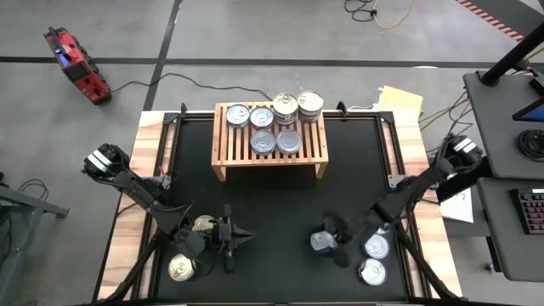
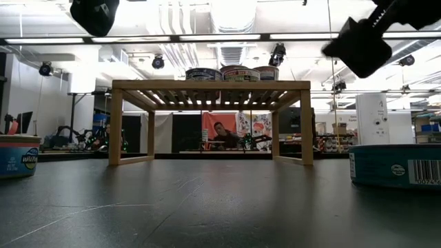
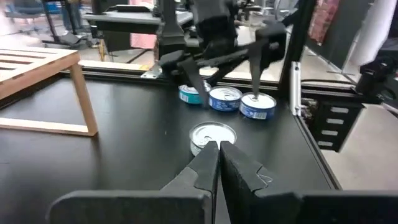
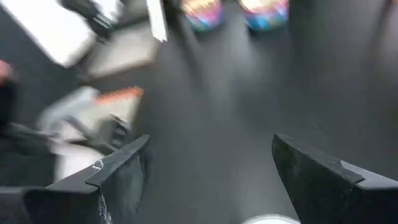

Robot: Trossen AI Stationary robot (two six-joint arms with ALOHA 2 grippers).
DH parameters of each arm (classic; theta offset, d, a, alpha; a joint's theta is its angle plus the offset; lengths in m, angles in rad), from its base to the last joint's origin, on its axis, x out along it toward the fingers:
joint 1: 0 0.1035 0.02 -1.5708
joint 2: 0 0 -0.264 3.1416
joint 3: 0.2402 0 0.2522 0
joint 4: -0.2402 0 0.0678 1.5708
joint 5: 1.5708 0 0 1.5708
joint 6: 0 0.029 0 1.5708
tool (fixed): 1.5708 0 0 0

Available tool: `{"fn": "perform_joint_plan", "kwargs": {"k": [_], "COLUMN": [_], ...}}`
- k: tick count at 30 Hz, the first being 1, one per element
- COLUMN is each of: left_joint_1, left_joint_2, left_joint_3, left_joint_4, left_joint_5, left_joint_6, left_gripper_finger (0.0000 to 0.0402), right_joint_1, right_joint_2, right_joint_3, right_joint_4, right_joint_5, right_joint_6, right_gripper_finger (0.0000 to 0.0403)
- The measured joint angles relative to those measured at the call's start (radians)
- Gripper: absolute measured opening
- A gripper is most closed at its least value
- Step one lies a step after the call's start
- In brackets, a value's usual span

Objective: Stack canned seafood by type on shelf
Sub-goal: Put the light green tuna can on the shelf aligned with the other green tuna can

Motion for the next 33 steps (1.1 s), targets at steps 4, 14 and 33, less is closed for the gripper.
{"fn": "perform_joint_plan", "kwargs": {"k": [4,14,33], "left_joint_1": [0.000,0.000,0.017], "left_joint_2": [0.000,0.003,0.118], "left_joint_3": [0.000,0.000,0.060], "left_joint_4": [0.001,0.007,0.049], "left_joint_5": [0.015,0.012,0.001], "left_joint_6": [0.003,0.027,0.030], "left_gripper_finger": [0.0001,0.0001,0.0001], "right_joint_1": [0.041,0.078,0.084], "right_joint_2": [0.104,0.258,0.266], "right_joint_3": [0.159,0.407,0.439], "right_joint_4": [-0.294,-0.889,-1.108], "right_joint_5": [0.101,0.121,0.168], "right_joint_6": [0.146,0.453,0.434], "right_gripper_finger": [0.0307,0.0303,0.0313]}}
